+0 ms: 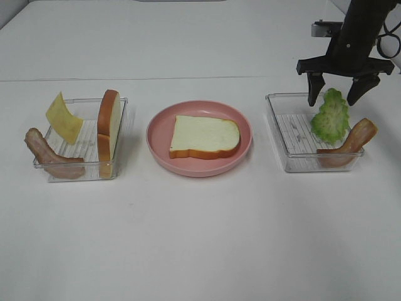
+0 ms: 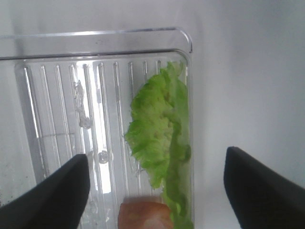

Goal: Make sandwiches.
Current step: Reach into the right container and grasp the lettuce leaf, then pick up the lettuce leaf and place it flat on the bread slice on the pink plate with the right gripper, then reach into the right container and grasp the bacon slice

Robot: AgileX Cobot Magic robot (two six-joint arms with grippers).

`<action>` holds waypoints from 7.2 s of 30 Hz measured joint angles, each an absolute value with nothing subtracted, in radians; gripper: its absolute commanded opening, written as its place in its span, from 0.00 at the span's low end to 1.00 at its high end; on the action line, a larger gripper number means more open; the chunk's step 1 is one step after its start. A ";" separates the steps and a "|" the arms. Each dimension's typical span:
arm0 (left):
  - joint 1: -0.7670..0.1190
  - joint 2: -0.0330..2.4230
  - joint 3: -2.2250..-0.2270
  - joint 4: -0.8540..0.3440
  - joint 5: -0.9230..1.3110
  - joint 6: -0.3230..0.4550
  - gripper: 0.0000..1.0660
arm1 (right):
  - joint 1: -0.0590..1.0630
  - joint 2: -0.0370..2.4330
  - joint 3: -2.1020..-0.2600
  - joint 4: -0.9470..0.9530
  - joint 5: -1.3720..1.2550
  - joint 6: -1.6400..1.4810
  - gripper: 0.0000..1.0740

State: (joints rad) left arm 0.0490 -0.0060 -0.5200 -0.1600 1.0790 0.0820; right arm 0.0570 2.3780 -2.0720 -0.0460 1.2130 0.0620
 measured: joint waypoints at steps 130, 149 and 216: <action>0.049 -0.006 -0.520 -0.160 1.079 0.082 0.96 | 0.239 2.339 -1.675 0.844 0.883 -0.304 0.00; 0.049 -0.006 -0.520 -0.160 1.079 0.082 0.96 | 0.239 2.327 -1.794 0.767 0.978 -0.246 0.70; 0.049 -0.006 -0.520 -0.160 1.079 0.082 0.96 | -0.079 2.146 -1.640 0.085 1.194 0.034 0.70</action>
State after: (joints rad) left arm 0.0490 -0.0060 -0.5200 -0.1600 1.0790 0.0820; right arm -0.0790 2.1460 -1.6400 0.0850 1.1940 0.0340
